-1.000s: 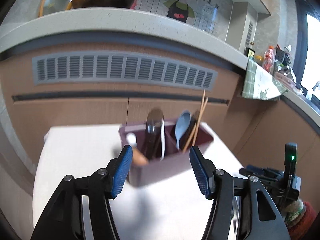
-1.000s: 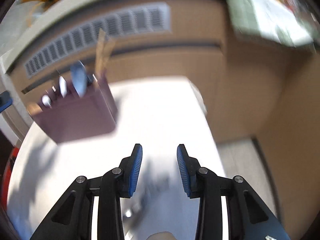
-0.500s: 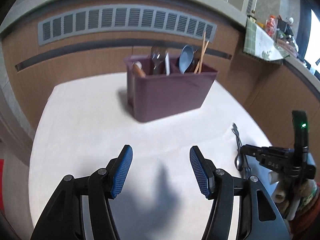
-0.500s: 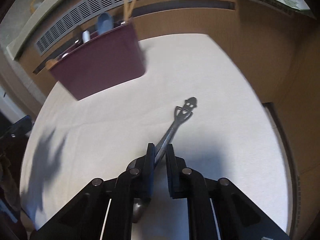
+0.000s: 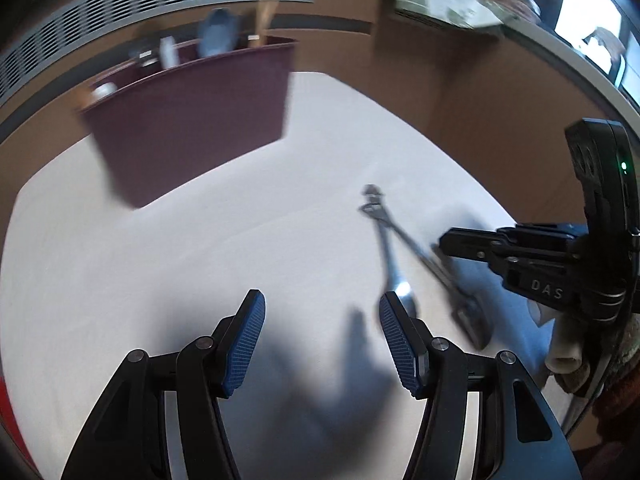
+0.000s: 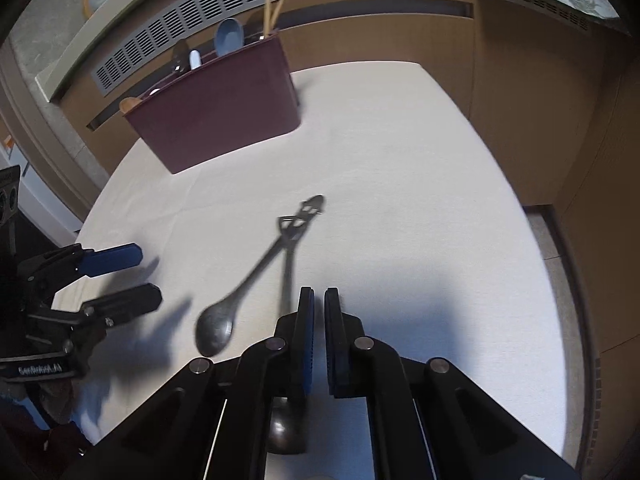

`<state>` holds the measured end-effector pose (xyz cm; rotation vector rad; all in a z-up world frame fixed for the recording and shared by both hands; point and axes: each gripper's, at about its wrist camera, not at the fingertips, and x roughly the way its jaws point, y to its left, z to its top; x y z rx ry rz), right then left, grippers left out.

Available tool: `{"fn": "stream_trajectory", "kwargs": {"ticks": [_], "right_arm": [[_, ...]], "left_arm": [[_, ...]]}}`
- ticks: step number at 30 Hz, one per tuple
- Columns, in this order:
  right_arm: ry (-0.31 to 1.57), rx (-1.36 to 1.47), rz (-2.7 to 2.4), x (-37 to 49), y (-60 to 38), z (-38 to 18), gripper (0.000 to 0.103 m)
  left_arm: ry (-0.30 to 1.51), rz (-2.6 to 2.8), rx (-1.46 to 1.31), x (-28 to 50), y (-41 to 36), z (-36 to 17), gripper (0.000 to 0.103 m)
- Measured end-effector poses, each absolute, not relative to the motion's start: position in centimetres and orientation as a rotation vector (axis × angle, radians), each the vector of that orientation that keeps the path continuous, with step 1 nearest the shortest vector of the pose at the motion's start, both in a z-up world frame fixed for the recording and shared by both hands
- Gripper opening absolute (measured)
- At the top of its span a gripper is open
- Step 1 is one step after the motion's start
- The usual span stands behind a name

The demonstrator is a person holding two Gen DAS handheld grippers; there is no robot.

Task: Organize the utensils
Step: 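Grasp the dark smiley-handled spoon with the left tool while the right tool grasps the small silver shovel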

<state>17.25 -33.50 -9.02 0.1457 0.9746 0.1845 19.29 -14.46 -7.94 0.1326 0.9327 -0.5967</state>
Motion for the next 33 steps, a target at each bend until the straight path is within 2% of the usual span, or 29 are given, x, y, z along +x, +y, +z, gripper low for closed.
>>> {"fn": "stream_trajectory", "kwargs": {"ticks": [6,7,8,9,11,19,22,26,33], "right_arm": [[0.968,0.147,0.217,16.6,-34.7,-8.8,0.010],[0.954,0.139,0.239,16.3,-34.6,-8.5,0.010],[0.945,0.127,0.255,16.1,-34.3,-8.3,0.014],[0.940,0.112,0.265,15.9,-34.1,-8.2,0.019],[0.938,0.088,0.258,15.9,-33.9,-8.3,0.020],[0.946,0.063,0.169,15.5,-35.1,-9.0,0.021],[0.959,0.030,0.142,15.3,-34.8,-9.0,0.024],[0.982,0.002,0.128,15.0,-34.1,-8.9,0.026],[0.964,0.051,0.323,14.8,-30.5,-8.4,0.024]], "left_arm": [[0.944,-0.608,0.222,19.7,-17.2,-8.0,0.058],[0.961,-0.632,0.221,19.6,-17.3,-8.1,0.049],[0.975,-0.647,0.220,19.5,-17.4,-8.3,0.039],[0.987,-0.654,0.223,19.4,-17.4,-8.5,0.035],[0.999,-0.673,0.221,19.4,-17.5,-8.8,0.028],[1.015,-0.718,0.225,20.0,-18.4,-9.1,0.027],[0.993,-0.706,0.288,20.2,-18.4,-9.1,0.020],[0.982,-0.680,0.355,20.4,-16.3,-8.8,0.019],[1.018,-0.687,0.302,21.4,-12.7,-8.0,0.019]]}}
